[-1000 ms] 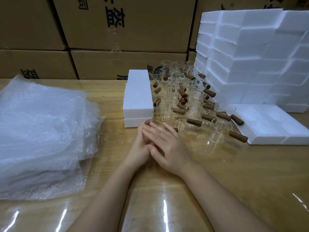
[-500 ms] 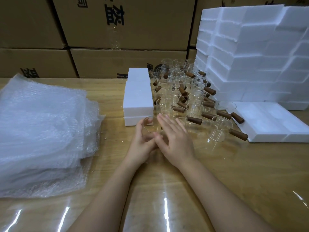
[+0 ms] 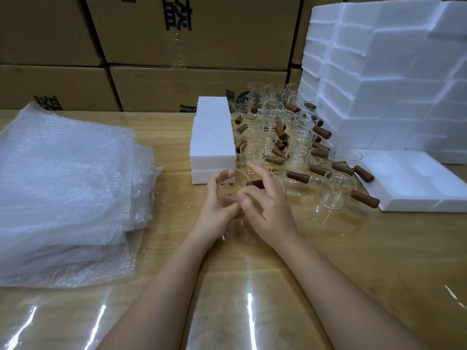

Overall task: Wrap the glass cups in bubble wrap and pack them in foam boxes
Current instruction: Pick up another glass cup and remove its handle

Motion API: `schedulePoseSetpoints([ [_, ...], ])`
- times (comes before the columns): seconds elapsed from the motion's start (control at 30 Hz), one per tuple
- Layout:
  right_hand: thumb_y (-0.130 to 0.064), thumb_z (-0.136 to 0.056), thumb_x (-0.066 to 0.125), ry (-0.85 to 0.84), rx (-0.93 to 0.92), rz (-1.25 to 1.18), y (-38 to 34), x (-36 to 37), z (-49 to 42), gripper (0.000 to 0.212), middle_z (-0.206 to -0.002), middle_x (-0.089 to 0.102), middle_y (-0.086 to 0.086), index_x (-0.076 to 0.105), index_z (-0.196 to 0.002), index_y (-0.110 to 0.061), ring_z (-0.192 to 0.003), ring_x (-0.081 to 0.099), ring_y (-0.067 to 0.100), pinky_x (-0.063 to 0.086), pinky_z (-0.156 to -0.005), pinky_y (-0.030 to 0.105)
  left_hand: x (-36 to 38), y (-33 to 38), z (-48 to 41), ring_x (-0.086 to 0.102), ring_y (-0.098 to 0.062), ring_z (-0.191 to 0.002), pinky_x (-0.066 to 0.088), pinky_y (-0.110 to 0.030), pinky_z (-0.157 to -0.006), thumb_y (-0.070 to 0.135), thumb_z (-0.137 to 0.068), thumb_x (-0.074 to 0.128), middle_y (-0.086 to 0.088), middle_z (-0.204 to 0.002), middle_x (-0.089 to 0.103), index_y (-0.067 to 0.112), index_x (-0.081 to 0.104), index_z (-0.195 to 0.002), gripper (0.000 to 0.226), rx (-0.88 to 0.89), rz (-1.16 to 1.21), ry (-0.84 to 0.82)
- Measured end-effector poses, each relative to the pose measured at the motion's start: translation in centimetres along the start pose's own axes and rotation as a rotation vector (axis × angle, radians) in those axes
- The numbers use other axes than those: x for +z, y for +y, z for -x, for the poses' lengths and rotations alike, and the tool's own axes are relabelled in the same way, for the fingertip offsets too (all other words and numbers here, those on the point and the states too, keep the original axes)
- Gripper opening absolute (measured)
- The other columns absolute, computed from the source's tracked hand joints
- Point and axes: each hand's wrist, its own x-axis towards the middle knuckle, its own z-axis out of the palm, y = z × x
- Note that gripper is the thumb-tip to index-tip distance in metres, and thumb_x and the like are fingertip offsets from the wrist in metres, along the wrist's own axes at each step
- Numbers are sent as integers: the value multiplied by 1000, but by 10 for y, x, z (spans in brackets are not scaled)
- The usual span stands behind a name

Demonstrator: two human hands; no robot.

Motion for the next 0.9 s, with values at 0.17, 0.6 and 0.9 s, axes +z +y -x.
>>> schedulePoseSetpoints([
  [0.17, -33, -94, 39, -1, -58, 44, -3, 5, 0, 35, -141, 46, 10, 68, -85, -17, -131, 41, 18, 19, -112, 53, 2, 0, 0, 57, -11, -107, 50, -18, -80, -7, -83, 61, -4, -137, 41, 19, 35, -129, 59, 104, -197, -52],
  [0.6, -17, -97, 40, 38, 139, -188, 9, -2, -2, 29, -114, 65, -4, 67, -106, -11, -110, 57, 7, 39, -100, 47, 4, -3, -2, 63, -39, -99, 57, -46, -80, -11, -75, 72, 0, -133, 48, 24, 46, -122, 64, 34, -17, -63],
  [0.9, -13, -98, 39, -58, 214, 205, 20, -9, -3, 25, -55, 49, -5, 56, -116, -11, -52, 52, 27, 33, -51, 31, 2, 2, 3, 59, -33, -82, 55, -39, -64, 1, -62, 76, 5, -126, 54, 22, 56, -116, 61, -71, 88, -128],
])
